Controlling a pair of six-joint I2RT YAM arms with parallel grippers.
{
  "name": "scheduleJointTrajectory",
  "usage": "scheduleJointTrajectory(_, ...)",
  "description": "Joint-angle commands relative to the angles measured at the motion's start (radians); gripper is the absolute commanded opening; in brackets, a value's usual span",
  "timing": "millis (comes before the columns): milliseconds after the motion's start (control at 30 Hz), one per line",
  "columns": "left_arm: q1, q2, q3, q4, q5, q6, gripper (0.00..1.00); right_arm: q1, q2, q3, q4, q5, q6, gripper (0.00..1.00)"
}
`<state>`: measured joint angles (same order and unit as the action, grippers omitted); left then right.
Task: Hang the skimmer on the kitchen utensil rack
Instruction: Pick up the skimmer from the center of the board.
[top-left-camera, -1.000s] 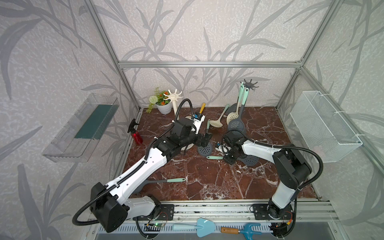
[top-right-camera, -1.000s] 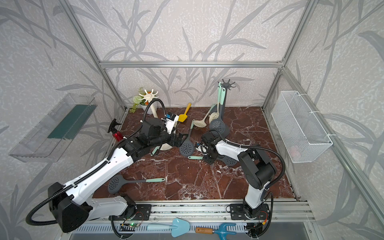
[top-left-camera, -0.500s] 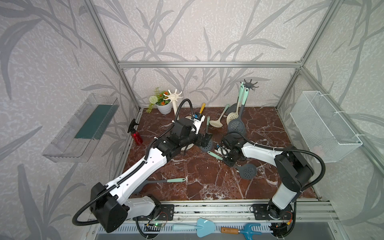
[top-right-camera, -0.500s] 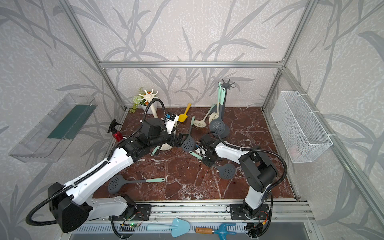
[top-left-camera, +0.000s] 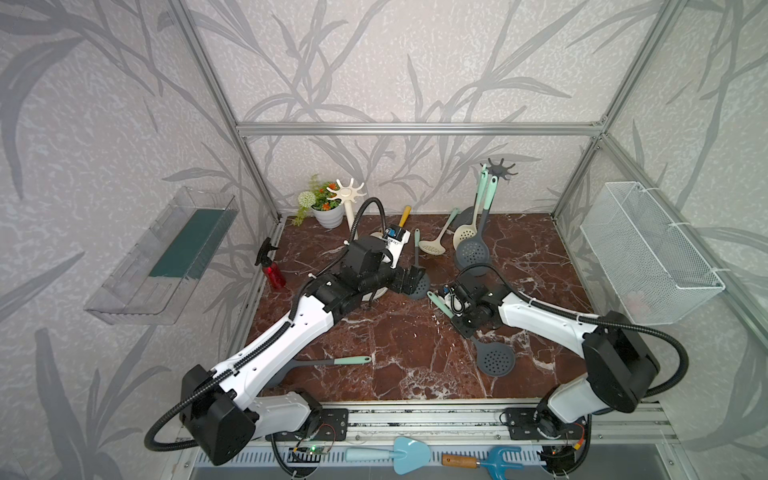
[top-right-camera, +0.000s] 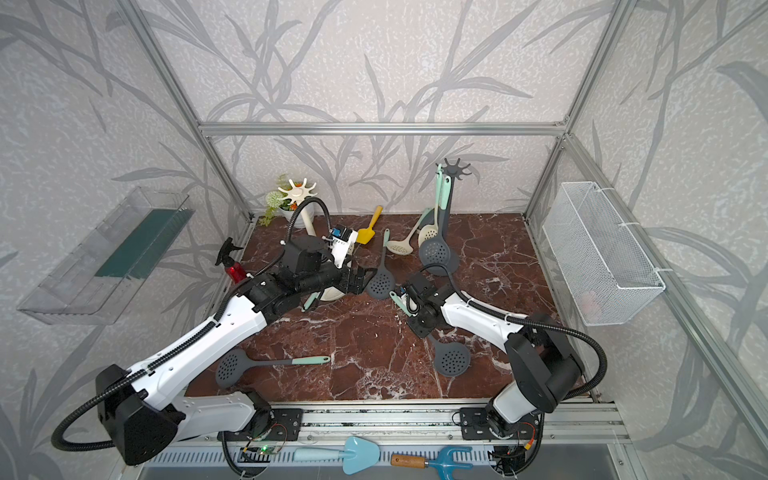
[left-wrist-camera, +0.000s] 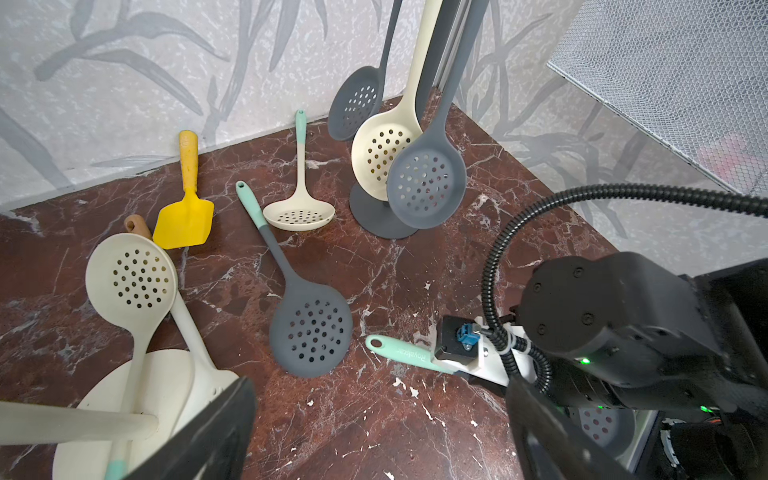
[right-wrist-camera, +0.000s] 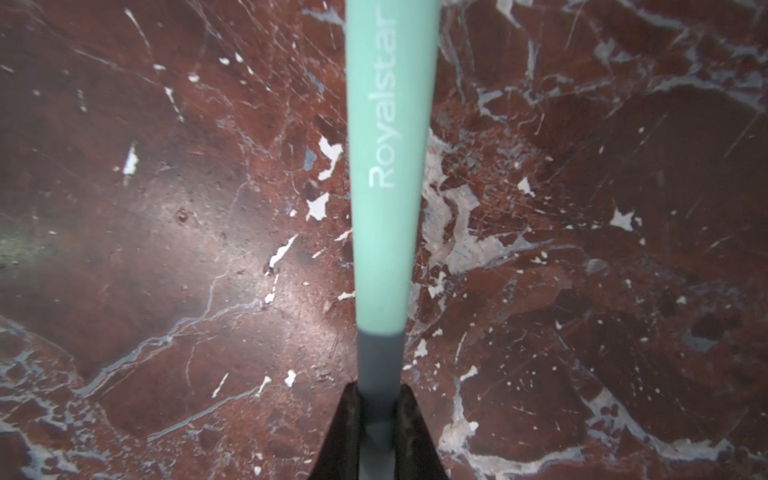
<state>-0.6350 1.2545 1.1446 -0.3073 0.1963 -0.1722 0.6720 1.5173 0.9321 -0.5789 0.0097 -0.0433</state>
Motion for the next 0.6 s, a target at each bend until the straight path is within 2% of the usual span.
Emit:
scheduleJointTrajectory(0, -0.003, -0.013, 0.027, 0.01, 0.02, -0.013, 0.92, 0.002, -0.074, -0.026, 0.042, 0.044, 0.051, 0.0)
scheduleJointTrajectory(367, -0.024, 0.006, 0.007, 0.065, 0.091, -0.082, 0.92, 0.027, -0.309, -0.158, 0.292, 0.072, 0.141, 0.0)
scheduleJointTrajectory(567, -0.079, 0.0, -0.01, 0.099, 0.113, -0.12, 0.9, 0.097, -0.447, -0.218, 0.421, 0.197, 0.206, 0.02)
